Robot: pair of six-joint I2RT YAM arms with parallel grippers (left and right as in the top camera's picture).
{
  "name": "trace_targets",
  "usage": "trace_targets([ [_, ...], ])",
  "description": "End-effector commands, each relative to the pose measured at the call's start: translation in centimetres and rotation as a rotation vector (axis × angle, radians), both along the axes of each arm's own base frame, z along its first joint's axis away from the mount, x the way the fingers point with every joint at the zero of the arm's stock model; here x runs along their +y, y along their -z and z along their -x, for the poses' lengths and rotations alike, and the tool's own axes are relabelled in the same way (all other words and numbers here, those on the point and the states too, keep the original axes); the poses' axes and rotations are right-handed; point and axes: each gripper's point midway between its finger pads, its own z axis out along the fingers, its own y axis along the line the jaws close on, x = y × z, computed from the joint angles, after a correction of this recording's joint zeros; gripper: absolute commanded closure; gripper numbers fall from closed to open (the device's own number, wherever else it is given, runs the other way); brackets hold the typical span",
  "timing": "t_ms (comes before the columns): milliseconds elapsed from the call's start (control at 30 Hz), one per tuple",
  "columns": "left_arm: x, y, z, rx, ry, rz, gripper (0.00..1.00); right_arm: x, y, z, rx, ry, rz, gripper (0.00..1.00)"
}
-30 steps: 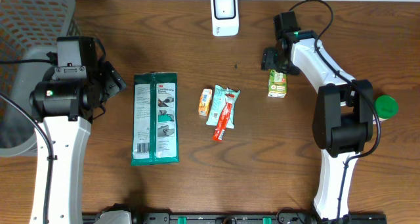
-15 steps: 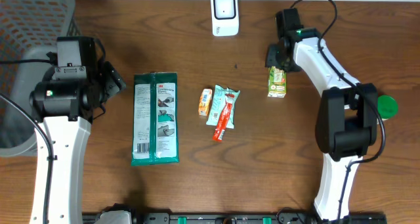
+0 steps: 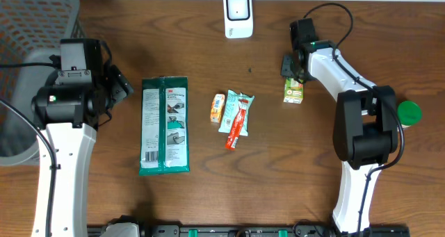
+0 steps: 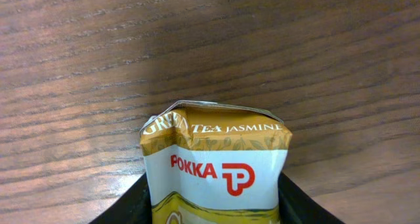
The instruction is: Scan the item barcode
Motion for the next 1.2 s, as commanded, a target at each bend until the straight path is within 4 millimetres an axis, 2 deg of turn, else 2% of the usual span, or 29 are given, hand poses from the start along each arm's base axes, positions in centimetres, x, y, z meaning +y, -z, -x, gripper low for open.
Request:
trace_targets([
  [0, 0.3, -0.4, 0.1, -0.006, 0.000, -0.018, 0.11, -0.9, -5.0, -1.5, -0.096, -0.022, 0.036, 0.60],
  [133, 0.3, -0.4, 0.1, -0.006, 0.000, -0.018, 0.11, -1.2, -10.7, -1.5, -0.199, -0.009, 0.047, 0.62],
  [233, 0.3, -0.4, 0.1, -0.006, 0.000, -0.018, 0.11, -1.5, -14.5, -0.7, -0.255, 0.005, 0.042, 0.64],
  [367, 0.3, -0.4, 0.1, -0.006, 0.000, -0.018, 0.11, -1.8, -17.8, 1.2, -0.281, 0.068, 0.005, 0.64],
  [500, 0.3, -0.4, 0.1, -0.006, 0.000, -0.018, 0.11, -1.6, -19.8, 3.4, -0.279, 0.096, -0.016, 0.66],
  [567, 0.3, -0.4, 0.1, -0.006, 0.000, -0.018, 0.11, -1.1, -20.1, 4.0, -0.278, 0.098, -0.023, 0.68],
  [667, 0.3, -0.4, 0.1, -0.006, 0.000, -0.018, 0.11, -1.1, -19.2, 4.4, -0.275, 0.131, 0.003, 0.69],
  [900, 0.3, -0.4, 0.1, -0.006, 0.000, -0.018, 0.11, -1.2, -14.0, 4.6, -0.370, 0.296, 0.090, 0.79],
  [967, 0.3, -0.4, 0.1, -0.006, 0.000, -0.018, 0.11, -1.4, -13.1, 4.9, -0.440, 0.347, 0.166, 0.76],
  [1067, 0.3, -0.4, 0.1, -0.006, 0.000, -0.018, 0.11, -1.3, -12.9, 5.9, -0.548, 0.378, 0.304, 0.69],
  [1167, 0.3, -0.4, 0.1, -0.006, 0.000, -0.018, 0.11, -0.4, -13.0, 7.1, -0.632, 0.378, 0.396, 0.70],
])
